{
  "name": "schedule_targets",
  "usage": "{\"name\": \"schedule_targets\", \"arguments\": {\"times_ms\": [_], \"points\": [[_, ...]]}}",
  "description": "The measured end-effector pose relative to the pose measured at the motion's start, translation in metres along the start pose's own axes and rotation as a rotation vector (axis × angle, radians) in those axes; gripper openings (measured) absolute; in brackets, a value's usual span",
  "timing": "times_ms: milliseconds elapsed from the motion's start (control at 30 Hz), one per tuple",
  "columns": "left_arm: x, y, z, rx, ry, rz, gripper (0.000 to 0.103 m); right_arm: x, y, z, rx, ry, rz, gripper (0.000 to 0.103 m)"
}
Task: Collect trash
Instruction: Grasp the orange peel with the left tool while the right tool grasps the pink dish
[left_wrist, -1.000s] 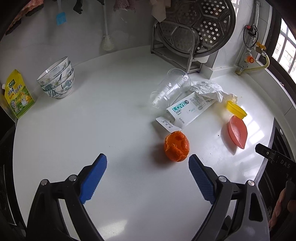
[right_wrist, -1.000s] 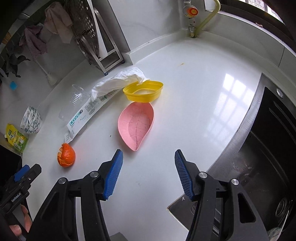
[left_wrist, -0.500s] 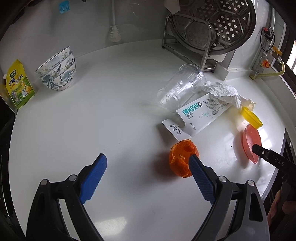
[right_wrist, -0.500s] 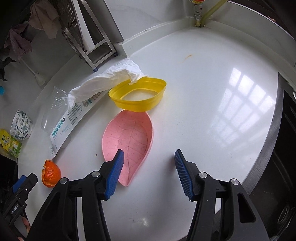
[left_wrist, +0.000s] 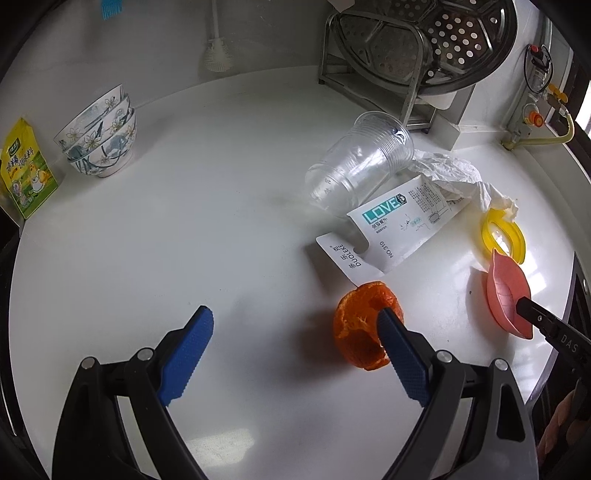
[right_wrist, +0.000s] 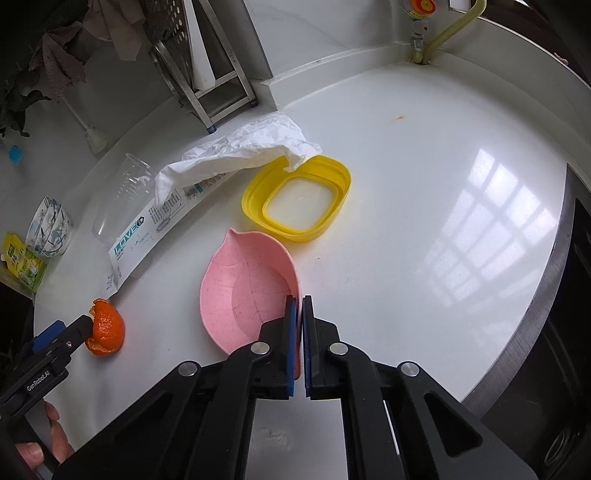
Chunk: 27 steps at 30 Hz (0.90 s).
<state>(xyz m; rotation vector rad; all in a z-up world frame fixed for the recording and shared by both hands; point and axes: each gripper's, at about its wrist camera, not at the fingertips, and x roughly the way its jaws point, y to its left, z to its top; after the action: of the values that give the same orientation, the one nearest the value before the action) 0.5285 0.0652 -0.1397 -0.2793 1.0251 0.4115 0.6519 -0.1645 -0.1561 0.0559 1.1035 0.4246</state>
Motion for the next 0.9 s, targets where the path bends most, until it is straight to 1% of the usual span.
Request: {"name": "schedule_targets", "arguments": {"times_ms": [100, 133, 200, 267, 300, 367, 400, 467, 567, 667, 800, 900], "points": [[0.006, -0.001, -0.002, -0.002, 0.015, -0.012, 0.088, -0.003, 0.000, -0.004, 0.000, -0.006, 0.011, 0.003], [0.007, -0.001, -0.003, -0.003, 0.021, -0.018, 0.087, -0.004, 0.000, -0.005, -0.002, -0.006, 0.012, 0.003], [0.010, -0.003, -0.006, 0.004, 0.033, -0.026, 0.076, -0.006, -0.001, -0.007, -0.001, -0.007, 0.017, 0.003], [0.011, -0.005, -0.008, 0.016, 0.056, -0.042, 0.062, -0.008, -0.002, -0.009, 0.002, -0.007, 0.021, 0.003], [0.011, -0.006, -0.009, 0.017, 0.062, -0.053, 0.058, -0.009, -0.002, -0.009, 0.002, -0.008, 0.023, 0.003], [0.011, -0.008, -0.011, 0.024, 0.068, -0.071, 0.043, -0.010, -0.002, -0.010, 0.002, -0.010, 0.023, 0.003], [0.010, -0.010, -0.011, 0.029, 0.068, -0.081, 0.039, -0.011, -0.001, -0.010, 0.002, -0.012, 0.023, 0.003], [0.009, -0.015, -0.011, 0.044, 0.069, -0.101, 0.019, -0.013, -0.001, -0.010, 0.004, -0.016, 0.028, 0.003], [0.006, -0.022, -0.011, 0.069, 0.063, -0.094, 0.016, -0.019, 0.002, -0.011, 0.000, -0.022, 0.033, 0.003], [0.003, -0.020, -0.009, 0.063, 0.060, -0.102, 0.014, -0.026, 0.004, -0.014, -0.004, -0.031, 0.041, 0.003], [-0.008, -0.015, -0.006, 0.053, 0.036, -0.127, 0.013, -0.036, 0.007, -0.017, -0.009, -0.039, 0.051, 0.003], [-0.017, -0.010, -0.004, 0.053, 0.023, -0.130, 0.013, -0.041, 0.008, -0.019, -0.014, -0.042, 0.054, 0.003]]}}
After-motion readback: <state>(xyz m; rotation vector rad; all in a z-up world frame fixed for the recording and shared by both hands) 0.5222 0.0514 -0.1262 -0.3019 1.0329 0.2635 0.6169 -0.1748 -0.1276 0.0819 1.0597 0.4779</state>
